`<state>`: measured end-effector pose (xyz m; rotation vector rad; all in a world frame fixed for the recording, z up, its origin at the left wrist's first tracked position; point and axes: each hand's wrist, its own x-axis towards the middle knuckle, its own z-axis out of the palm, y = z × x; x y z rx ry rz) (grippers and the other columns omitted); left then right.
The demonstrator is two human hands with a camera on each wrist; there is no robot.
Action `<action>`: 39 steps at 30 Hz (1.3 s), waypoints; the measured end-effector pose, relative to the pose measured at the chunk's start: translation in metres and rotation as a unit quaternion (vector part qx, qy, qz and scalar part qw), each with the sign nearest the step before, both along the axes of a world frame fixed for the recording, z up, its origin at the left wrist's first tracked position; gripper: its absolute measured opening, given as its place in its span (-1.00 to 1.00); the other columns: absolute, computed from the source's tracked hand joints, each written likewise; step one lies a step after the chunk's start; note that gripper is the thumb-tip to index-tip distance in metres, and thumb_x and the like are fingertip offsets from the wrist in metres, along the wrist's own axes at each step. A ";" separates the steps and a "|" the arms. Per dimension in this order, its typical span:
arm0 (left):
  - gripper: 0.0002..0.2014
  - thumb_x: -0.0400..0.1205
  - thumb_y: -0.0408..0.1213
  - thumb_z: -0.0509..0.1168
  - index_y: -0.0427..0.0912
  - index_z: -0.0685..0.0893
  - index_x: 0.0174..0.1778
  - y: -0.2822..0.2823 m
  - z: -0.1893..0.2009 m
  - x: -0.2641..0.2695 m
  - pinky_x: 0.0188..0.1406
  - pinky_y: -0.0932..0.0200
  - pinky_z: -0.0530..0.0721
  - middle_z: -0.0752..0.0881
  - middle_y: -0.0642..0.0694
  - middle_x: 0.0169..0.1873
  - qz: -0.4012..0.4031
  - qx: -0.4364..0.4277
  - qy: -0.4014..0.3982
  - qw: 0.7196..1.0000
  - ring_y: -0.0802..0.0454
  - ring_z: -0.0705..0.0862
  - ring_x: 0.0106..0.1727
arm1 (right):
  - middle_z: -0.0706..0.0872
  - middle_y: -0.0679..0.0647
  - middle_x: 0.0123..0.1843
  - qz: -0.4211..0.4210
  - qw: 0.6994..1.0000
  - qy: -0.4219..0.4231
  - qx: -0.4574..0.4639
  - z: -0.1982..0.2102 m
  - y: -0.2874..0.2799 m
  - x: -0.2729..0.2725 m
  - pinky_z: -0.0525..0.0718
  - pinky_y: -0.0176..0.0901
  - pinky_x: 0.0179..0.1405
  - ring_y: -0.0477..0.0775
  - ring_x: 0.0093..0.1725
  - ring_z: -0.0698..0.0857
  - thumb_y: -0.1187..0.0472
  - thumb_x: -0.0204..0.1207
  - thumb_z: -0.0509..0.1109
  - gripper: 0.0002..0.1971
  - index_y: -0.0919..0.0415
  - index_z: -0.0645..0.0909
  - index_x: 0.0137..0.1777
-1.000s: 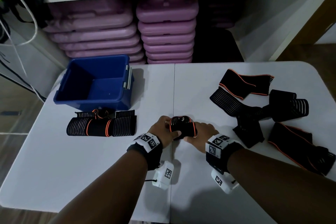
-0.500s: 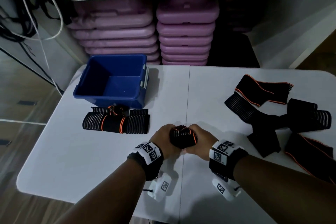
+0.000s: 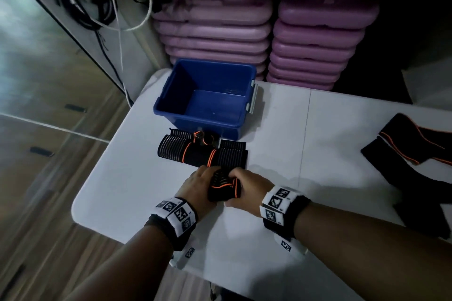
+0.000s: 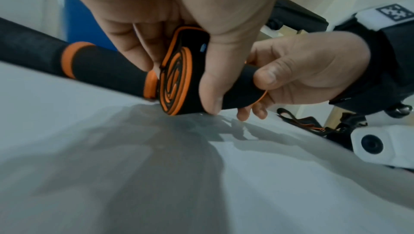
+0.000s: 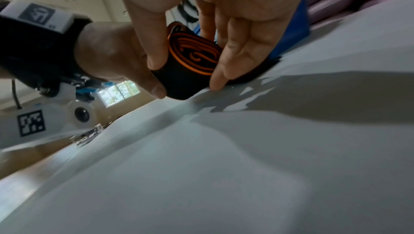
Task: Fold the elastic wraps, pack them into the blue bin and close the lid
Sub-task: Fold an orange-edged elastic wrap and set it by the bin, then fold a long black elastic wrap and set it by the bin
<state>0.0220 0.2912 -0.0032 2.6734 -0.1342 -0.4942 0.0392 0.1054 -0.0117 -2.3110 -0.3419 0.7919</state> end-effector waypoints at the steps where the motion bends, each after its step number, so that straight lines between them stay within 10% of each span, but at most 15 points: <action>1: -0.31 0.43 -0.16 0.44 0.05 0.39 0.51 0.012 0.000 0.000 0.39 0.08 0.48 0.53 0.02 0.29 -0.006 0.019 -0.017 1.000 -0.02 0.55 0.34 | 0.64 -0.12 0.28 0.008 1.000 -0.002 -0.005 0.000 0.012 0.002 0.65 -0.02 0.20 -0.01 0.19 0.67 -0.18 0.27 0.55 -0.34 -0.18 0.36 0.34; 8: -0.48 0.32 -0.18 0.46 0.12 0.60 0.23 0.102 -0.003 0.008 0.04 -0.05 0.60 0.63 0.09 0.10 -0.058 0.166 -0.094 0.980 -0.09 0.62 0.13 | 0.34 0.02 0.62 0.104 0.993 -0.053 0.017 -0.002 0.103 0.012 0.37 -0.14 0.48 0.10 0.52 0.44 0.10 0.53 0.46 -0.43 0.18 0.42 0.52; 18: -0.48 0.30 -0.25 0.53 0.08 0.47 0.11 0.171 -0.022 0.034 -0.27 -0.05 0.74 0.64 0.00 0.02 -0.075 0.157 -0.115 0.978 -0.12 0.70 -0.11 | -0.13 -0.05 0.73 0.143 0.986 -0.085 0.002 -0.018 0.159 0.009 0.47 0.12 0.48 0.19 0.62 0.25 0.07 0.55 0.37 -0.40 0.10 0.28 0.55; 39: -0.24 0.33 0.18 0.38 0.16 0.42 0.49 0.176 0.014 0.033 0.41 -0.09 0.42 0.53 0.09 0.34 -0.060 0.116 -0.093 0.987 -0.04 0.43 0.44 | -0.01 -0.06 0.75 0.160 0.985 -0.065 -0.012 0.008 0.129 0.012 0.21 -0.12 0.58 0.04 0.68 0.18 0.05 0.64 0.28 -0.42 0.04 0.26 0.64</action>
